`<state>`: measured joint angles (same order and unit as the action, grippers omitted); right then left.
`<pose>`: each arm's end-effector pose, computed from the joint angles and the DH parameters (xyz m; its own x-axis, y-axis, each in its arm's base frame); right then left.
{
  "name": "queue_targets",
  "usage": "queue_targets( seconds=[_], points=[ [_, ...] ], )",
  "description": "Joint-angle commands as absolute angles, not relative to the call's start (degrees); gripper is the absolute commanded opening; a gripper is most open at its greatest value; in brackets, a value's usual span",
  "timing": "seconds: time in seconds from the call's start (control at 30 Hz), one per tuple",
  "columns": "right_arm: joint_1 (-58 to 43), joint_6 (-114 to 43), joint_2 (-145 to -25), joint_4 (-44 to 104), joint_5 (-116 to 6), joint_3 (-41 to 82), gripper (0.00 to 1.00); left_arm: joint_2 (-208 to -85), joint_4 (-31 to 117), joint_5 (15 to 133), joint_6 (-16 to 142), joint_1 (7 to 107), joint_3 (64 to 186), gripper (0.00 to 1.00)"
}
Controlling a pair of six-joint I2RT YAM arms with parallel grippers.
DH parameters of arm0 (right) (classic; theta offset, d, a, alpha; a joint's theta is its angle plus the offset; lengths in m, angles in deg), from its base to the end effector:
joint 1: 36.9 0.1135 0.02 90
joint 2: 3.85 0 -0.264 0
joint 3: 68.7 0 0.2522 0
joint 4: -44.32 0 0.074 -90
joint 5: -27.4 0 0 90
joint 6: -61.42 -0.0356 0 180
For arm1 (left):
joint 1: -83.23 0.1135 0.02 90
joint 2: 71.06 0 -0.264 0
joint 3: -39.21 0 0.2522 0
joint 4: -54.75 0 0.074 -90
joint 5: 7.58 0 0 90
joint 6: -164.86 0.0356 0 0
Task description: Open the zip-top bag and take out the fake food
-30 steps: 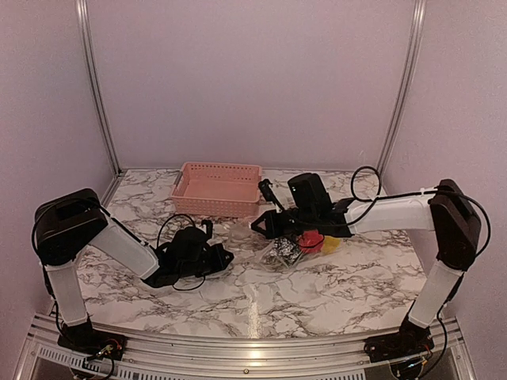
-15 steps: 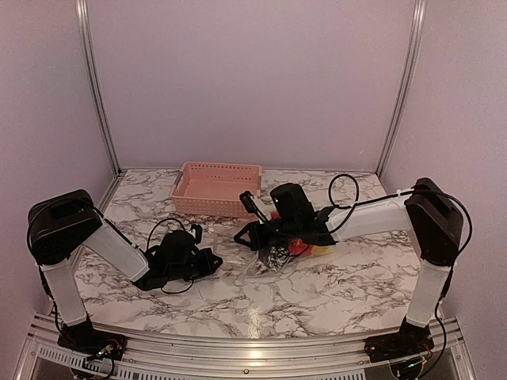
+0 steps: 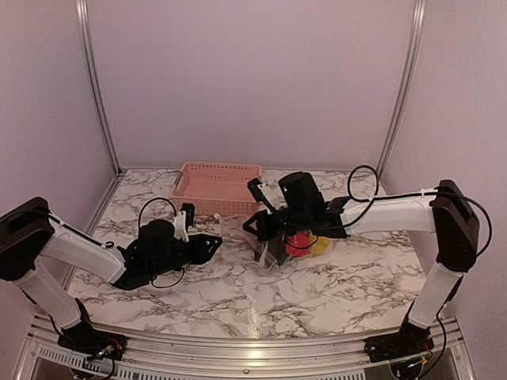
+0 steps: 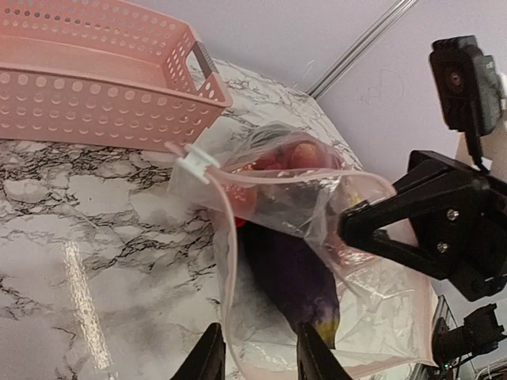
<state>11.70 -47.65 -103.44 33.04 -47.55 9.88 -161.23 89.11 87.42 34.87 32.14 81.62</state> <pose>0.2517 0.2994 0.2255 -0.6180 -0.2239 -0.7536 -0.7064 0.5789 0.4073 0.1888 -0.2290 0.1654 -0.5755 -0.3064 -0.7583 0.4596 0.6458 -0.6097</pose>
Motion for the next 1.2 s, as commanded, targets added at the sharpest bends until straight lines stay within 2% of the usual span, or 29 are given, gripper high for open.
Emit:
queue_targets(
  seconds=[0.0,0.13,0.4,0.53,0.7,1.03,1.17],
  points=[
    [11.8,-48.5,-104.7,33.5,-46.4,9.8,0.0,-155.4,86.9,91.9,42.0,29.2,81.5,0.34],
    [11.9,-49.0,-104.5,33.9,-46.6,9.6,0.0,-156.9,84.1,91.9,44.0,27.1,85.0,0.37],
    [11.9,-49.2,-103.3,33.9,-47.5,9.2,0.0,-171.5,82.0,87.0,43.0,25.8,96.2,0.3],
    [11.9,-49.5,-102.8,33.4,-48.4,8.9,0.0,-177.1,81.1,85.5,43.0,25.3,100.2,0.35],
    [11.9,-50.2,-101.8,32.1,-52.9,7.7,0.0,-181.4,79.1,85.4,43.8,25.0,103.0,0.47],
    [11.9,-52.4,-98.1,33.7,-58.7,4.1,0.0,-184.9,74.1,86.8,48.7,24.3,105.6,0.48],
    [11.9,-52.9,-98.4,33.8,-58.7,3.7,0.0,-185.3,72.6,86.3,51.1,23.1,107.7,0.55]
  ],
)
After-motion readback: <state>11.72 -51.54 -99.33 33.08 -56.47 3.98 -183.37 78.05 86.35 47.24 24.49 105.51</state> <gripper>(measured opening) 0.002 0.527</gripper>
